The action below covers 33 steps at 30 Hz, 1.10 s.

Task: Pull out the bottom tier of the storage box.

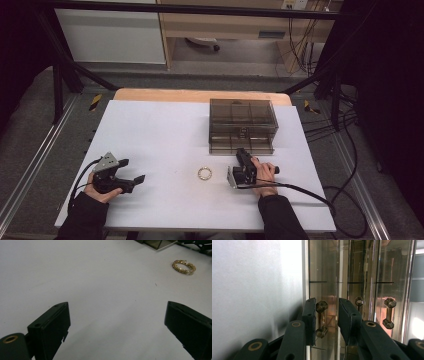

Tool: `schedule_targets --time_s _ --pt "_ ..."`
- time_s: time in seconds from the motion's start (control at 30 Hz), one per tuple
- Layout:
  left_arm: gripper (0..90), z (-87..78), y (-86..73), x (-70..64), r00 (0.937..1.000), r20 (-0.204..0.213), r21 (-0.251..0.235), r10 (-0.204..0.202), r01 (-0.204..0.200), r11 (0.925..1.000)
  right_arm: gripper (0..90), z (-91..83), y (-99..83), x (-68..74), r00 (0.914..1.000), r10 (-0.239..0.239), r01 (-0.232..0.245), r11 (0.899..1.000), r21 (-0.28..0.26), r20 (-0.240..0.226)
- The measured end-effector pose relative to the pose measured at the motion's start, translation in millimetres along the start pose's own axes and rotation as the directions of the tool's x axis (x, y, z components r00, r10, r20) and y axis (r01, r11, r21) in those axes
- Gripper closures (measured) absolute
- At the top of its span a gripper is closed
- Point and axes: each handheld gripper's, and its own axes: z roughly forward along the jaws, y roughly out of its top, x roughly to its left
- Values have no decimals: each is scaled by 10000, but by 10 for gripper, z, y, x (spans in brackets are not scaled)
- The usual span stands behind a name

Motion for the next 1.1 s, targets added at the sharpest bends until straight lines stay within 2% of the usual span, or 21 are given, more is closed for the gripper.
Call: schedule_targets --time_s 0.6,0.97,1.1 --pt "64 -1 1 2 10000 -5 -2 -13 13 10000 687 -99 11 32 9999 -68 68 10000 -38 -101" --pt "64 0 1 1 10000 -7 1 -8 8 10000 687 -157 13 38 9994 -286 284 9995 -139 -181" --pt "64 -1 1 1 10000 -7 -2 -14 14 10000 686 -163 20 51 9998 -65 62 9999 -158 -179"
